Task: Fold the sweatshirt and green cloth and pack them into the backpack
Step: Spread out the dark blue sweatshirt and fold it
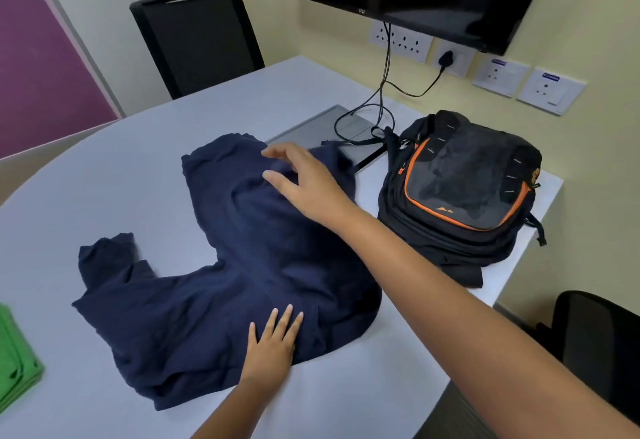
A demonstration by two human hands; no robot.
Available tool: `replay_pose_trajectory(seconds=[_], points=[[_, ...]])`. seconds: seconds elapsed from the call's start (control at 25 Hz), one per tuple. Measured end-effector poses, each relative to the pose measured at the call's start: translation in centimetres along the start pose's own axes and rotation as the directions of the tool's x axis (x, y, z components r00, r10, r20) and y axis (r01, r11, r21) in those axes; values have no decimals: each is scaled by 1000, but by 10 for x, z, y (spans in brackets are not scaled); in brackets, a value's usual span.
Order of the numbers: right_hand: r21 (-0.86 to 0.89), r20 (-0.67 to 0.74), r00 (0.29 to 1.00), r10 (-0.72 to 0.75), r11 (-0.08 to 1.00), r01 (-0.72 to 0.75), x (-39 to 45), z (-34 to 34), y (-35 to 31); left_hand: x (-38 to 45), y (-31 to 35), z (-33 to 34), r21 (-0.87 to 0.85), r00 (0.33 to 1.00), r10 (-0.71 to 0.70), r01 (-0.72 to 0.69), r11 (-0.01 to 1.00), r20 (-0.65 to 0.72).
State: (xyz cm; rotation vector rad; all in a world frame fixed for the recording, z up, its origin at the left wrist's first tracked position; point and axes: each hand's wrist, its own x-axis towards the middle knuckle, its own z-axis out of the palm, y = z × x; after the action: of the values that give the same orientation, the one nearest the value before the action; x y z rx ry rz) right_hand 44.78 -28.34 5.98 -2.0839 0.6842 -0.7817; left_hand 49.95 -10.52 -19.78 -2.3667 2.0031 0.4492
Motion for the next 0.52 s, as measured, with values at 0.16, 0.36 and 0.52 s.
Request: replay_pose_trajectory(seconds=[0.16, 0.36, 0.52], points=[[165, -103, 972, 212, 967, -194, -21, -27, 39, -12, -12, 18, 63, 999, -30, 28, 998, 31], [35, -120, 792, 599, 800, -600, -74, -46, 134, -16, -15, 8, 76, 985, -83, 73, 994, 150], [-111, 95, 713, 695, 719, -686, -106, -13, 155, -17, -8, 0, -38, 995, -28, 31, 999, 95]])
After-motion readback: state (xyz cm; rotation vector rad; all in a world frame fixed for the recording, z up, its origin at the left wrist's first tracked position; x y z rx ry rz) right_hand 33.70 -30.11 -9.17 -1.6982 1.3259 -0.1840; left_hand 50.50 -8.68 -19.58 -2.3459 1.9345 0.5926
